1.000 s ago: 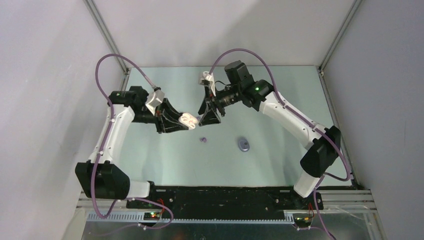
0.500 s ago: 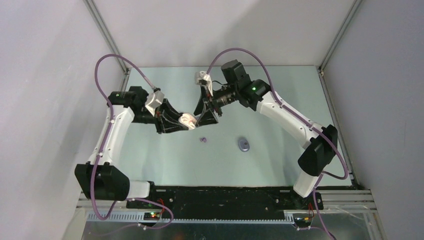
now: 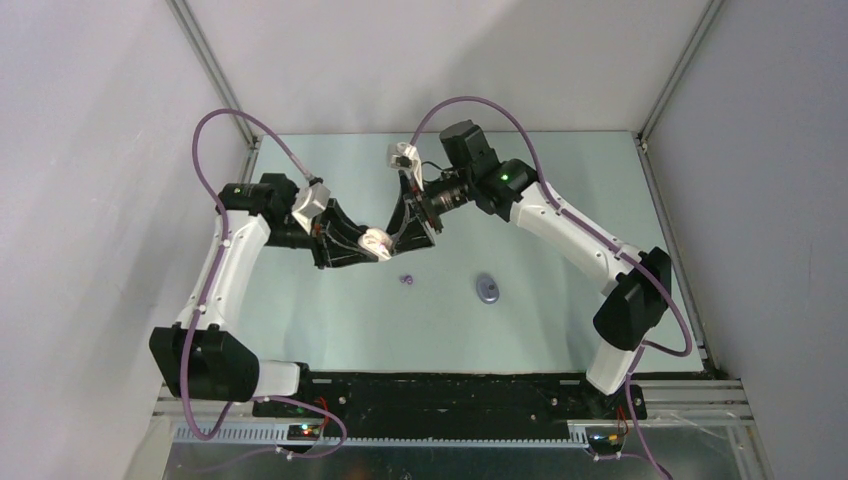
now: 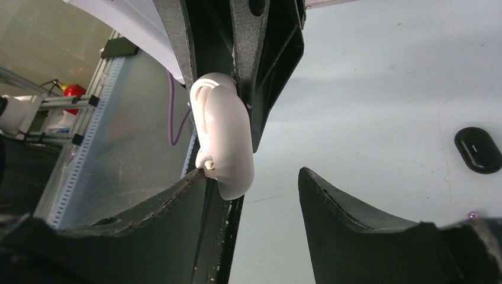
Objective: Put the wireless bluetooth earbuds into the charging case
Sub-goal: Adjust the right earbud in the right side groove of the charging case, then close the charging case.
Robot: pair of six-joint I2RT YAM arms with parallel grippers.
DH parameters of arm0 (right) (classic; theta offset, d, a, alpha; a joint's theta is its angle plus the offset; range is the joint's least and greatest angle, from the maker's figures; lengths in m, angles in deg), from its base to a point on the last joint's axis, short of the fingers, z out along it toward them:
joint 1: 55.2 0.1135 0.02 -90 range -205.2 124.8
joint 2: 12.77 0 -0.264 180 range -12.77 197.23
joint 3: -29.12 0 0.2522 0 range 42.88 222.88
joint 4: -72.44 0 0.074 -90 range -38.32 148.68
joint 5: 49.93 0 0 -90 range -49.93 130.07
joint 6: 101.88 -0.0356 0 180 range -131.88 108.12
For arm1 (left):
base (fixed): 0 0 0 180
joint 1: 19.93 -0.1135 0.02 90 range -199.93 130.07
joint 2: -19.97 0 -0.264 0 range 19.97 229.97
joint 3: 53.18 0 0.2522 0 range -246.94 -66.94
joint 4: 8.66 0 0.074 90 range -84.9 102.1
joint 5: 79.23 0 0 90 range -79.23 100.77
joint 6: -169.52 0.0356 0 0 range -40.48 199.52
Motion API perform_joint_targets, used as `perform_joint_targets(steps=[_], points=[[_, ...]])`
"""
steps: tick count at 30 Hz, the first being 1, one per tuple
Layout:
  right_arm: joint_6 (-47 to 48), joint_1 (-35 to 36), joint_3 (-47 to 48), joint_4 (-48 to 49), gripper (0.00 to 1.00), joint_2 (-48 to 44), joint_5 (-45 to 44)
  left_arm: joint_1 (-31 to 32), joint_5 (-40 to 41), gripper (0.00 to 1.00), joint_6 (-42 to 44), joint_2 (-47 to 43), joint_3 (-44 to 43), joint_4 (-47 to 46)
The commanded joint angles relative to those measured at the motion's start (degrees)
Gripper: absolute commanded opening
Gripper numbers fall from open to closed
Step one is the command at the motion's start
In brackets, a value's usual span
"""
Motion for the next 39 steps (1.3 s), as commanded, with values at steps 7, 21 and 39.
perform_joint_targets(steps=[7,21,39], points=[[-10.7,-2.2,0.3,9.4,0.61,0.8,-1.4,1.8,-0.6,0.00,2.5,-1.8,-0.3,2.4],[-6.2,-0.5,-2.1,7.3,0.61,-1.3,-2.0,1.5,-3.4,0.00,0.4,-0.8,-0.1,1.9],[-12.0,-3.6,-4.5,10.3,0.79,-2.5,8.9,1.4,-3.3,0.00,3.0,1.6,-0.9,2.5]])
